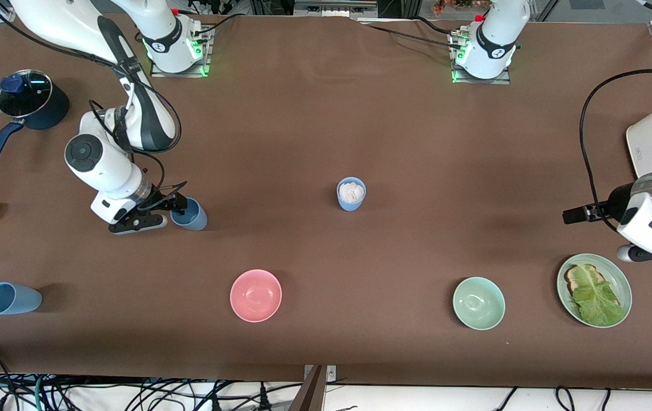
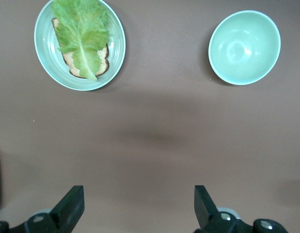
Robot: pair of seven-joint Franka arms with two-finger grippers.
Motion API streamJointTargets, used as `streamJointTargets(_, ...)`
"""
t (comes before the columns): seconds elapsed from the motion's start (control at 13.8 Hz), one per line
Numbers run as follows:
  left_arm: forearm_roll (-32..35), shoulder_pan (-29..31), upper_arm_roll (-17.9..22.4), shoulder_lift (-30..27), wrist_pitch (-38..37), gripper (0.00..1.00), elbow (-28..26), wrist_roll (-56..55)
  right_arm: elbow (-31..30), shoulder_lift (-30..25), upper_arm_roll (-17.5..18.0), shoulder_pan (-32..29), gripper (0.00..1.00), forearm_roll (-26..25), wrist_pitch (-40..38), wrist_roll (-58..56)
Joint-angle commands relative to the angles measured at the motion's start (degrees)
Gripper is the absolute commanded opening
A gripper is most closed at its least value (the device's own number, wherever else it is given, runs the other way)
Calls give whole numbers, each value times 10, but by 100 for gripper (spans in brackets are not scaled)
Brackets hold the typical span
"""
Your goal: Stack blue cups with both arms
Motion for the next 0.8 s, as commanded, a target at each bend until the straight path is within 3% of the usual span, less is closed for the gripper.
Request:
streamJointTargets(0.0, -30, 10, -2, -27, -9, 100, -10, 4, -4, -1, 14, -3, 74, 10, 10, 15)
streamJointTargets(0.15, -43, -6, 23, -63, -4, 100, -33, 4, -2, -2, 39, -3, 48, 9, 8, 67)
streamJointTargets(0.29, -79, -72, 111, -103, -3, 100, -58, 5, -2, -2, 46, -3, 28, 9, 8, 77)
streamJointTargets(0.44, -141, -96, 171, -138, 0, 100, -77, 6, -1, -2, 46, -3, 18, 9, 8, 69)
streamJointTargets(0.58, -145, -148, 220, -173, 0, 100, -103, 13, -1, -4, 46, -4, 0, 8, 9, 66)
streamJointTargets(0.73, -139, -189, 253, -191, -5, 100, -108, 24, 3, -8, 46, -4, 0, 8, 7, 65)
